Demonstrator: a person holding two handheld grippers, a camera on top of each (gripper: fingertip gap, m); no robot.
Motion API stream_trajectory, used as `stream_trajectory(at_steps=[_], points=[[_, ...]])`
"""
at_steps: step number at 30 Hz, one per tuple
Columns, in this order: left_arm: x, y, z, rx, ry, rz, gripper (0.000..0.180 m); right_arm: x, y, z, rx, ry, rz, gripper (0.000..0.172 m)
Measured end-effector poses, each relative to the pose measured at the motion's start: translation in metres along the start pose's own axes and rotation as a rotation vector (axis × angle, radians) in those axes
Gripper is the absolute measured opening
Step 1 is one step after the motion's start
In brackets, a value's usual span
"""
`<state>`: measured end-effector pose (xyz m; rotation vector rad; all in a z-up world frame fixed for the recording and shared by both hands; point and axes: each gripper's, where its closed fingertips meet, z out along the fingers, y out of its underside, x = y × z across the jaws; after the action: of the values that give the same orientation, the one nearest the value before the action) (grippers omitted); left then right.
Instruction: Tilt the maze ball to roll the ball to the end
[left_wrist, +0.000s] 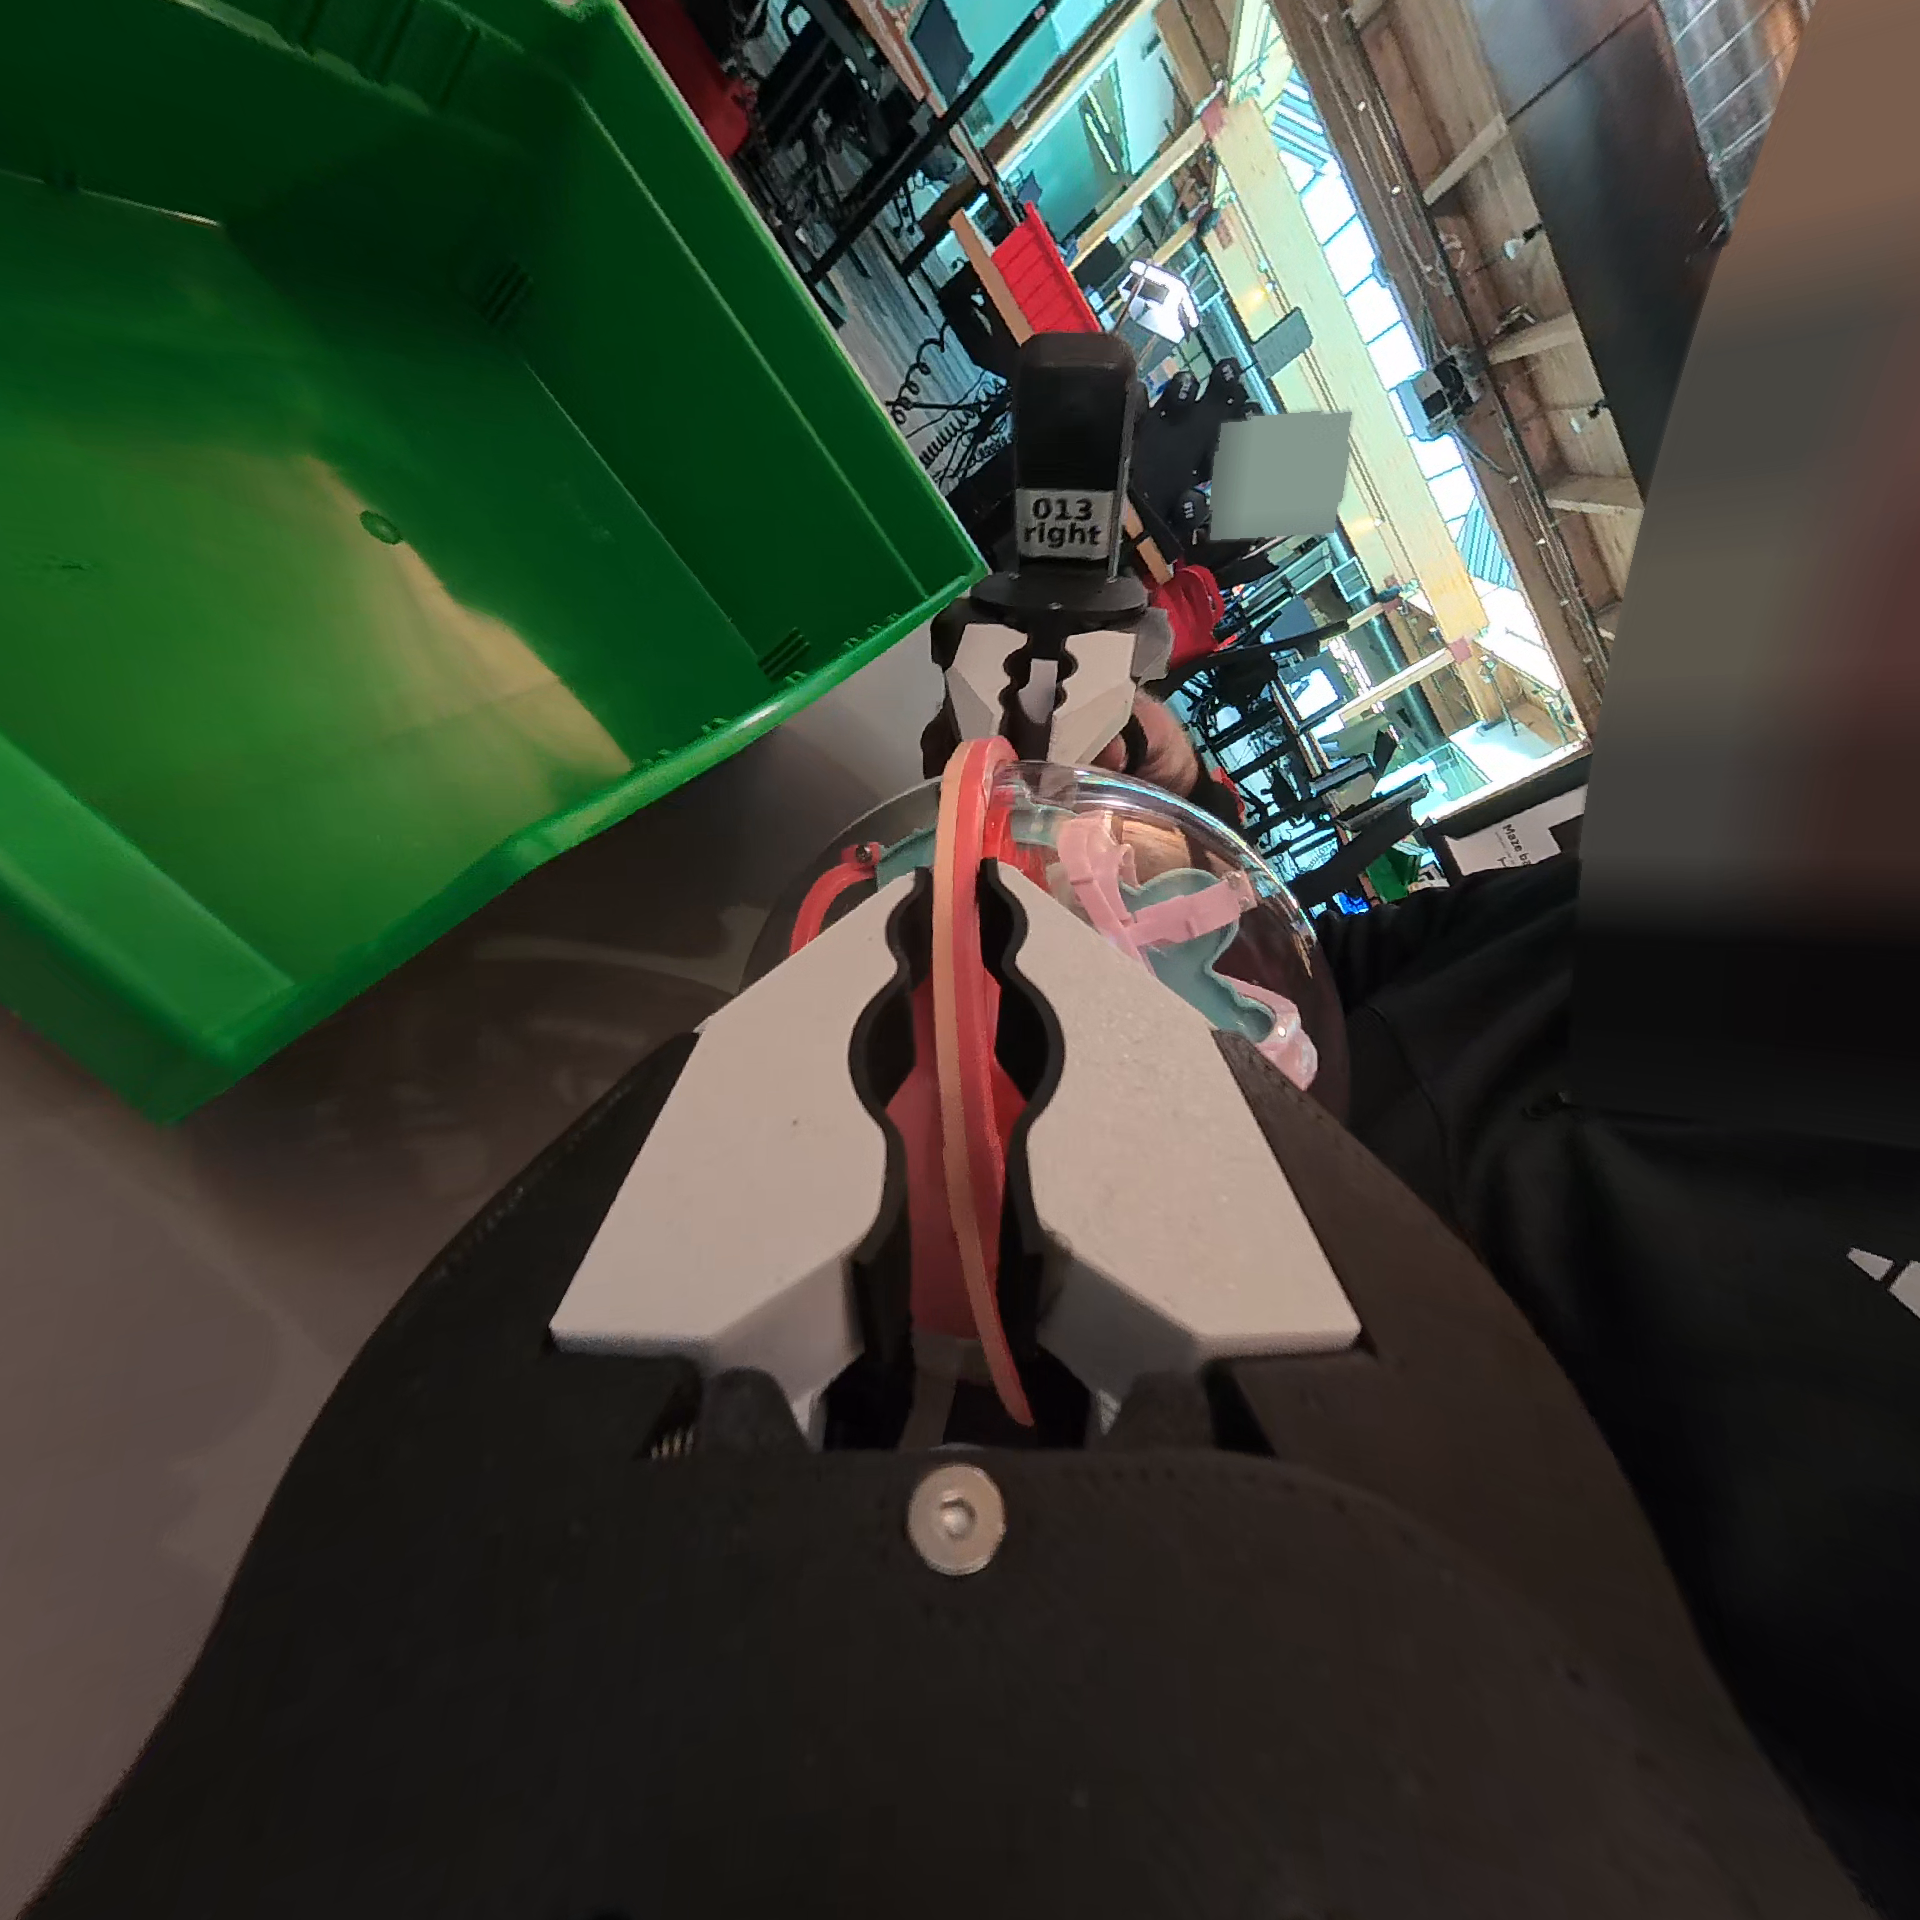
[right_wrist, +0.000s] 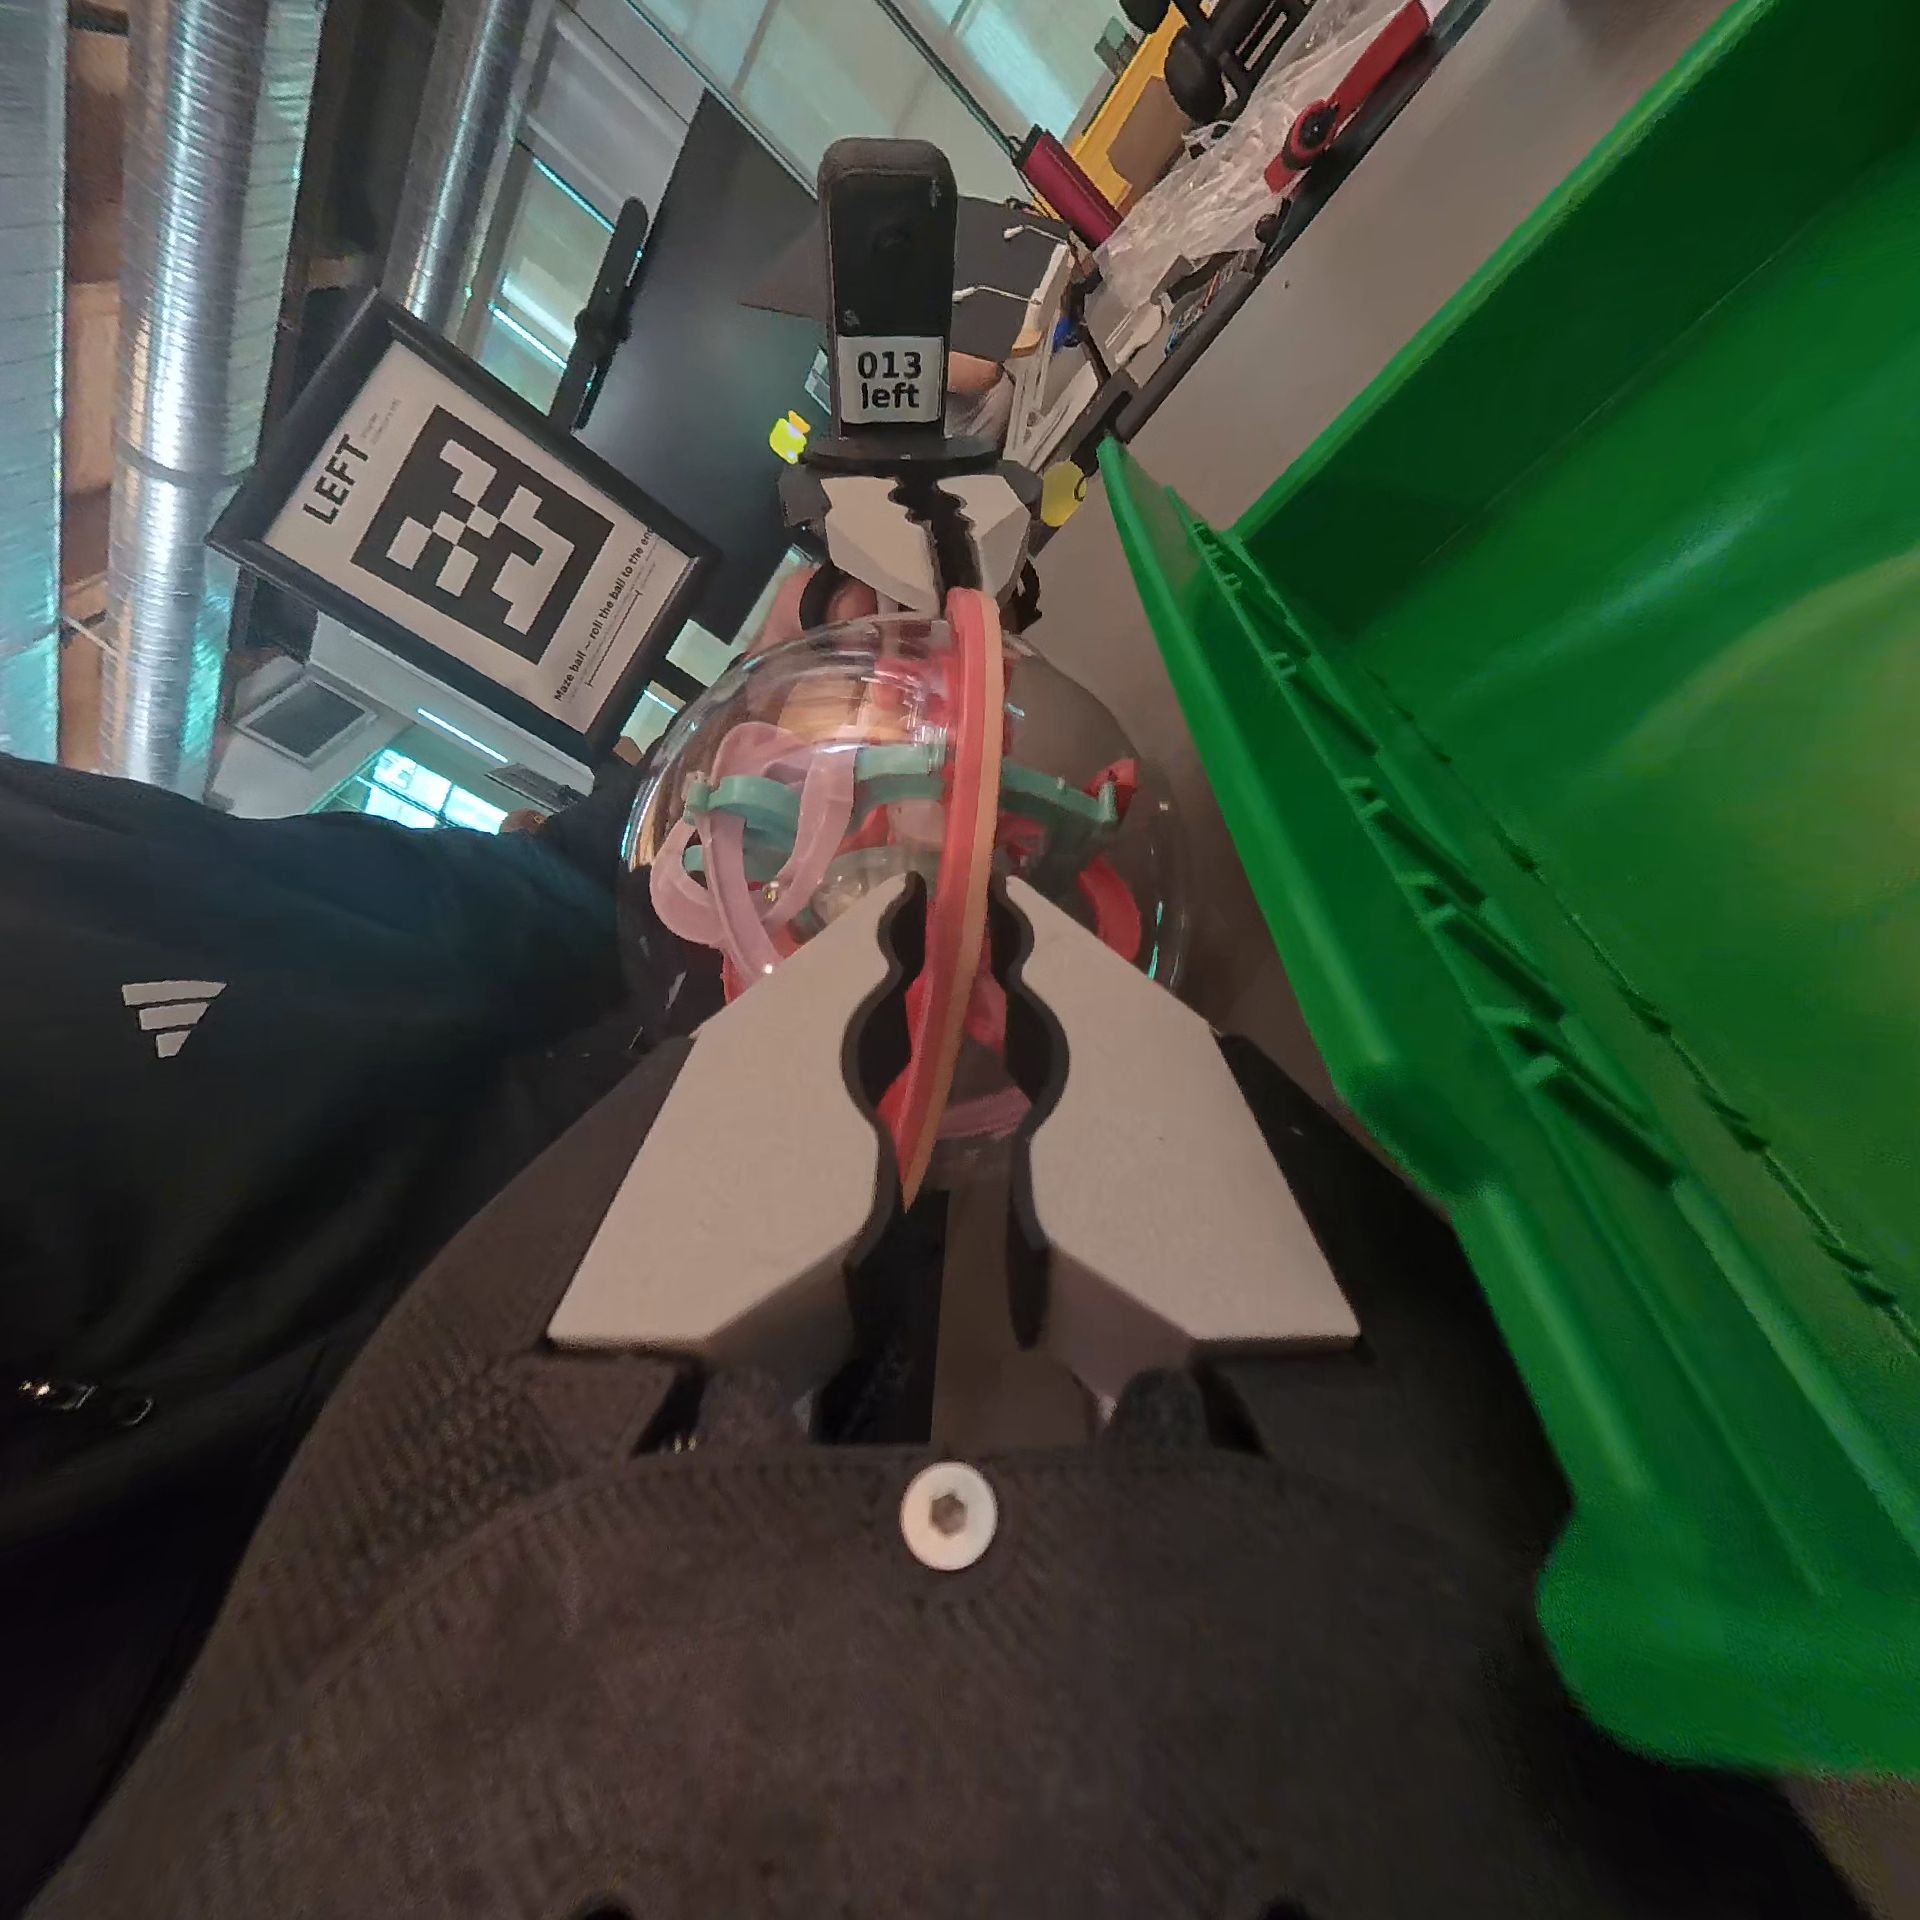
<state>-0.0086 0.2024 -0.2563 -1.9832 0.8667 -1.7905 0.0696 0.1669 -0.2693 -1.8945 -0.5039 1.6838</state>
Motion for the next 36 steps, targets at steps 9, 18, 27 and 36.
stream_trajectory(at_steps=[9,18,27,36], points=[[0.002,0.000,0.001,0.025,0.011,0.024,0.006,-0.002,0.030,-0.010,0.020,-0.042,0.058,0.013],[0.003,0.002,0.000,0.058,-0.002,0.020,0.006,-0.012,0.046,-0.008,0.037,-0.035,0.076,0.007],[0.004,0.001,-0.002,0.101,-0.010,0.014,0.006,-0.010,0.041,-0.009,0.051,-0.020,0.066,0.007],[0.004,-0.001,-0.003,0.130,-0.010,0.008,0.006,-0.007,0.029,-0.014,0.065,-0.007,0.049,0.007]])
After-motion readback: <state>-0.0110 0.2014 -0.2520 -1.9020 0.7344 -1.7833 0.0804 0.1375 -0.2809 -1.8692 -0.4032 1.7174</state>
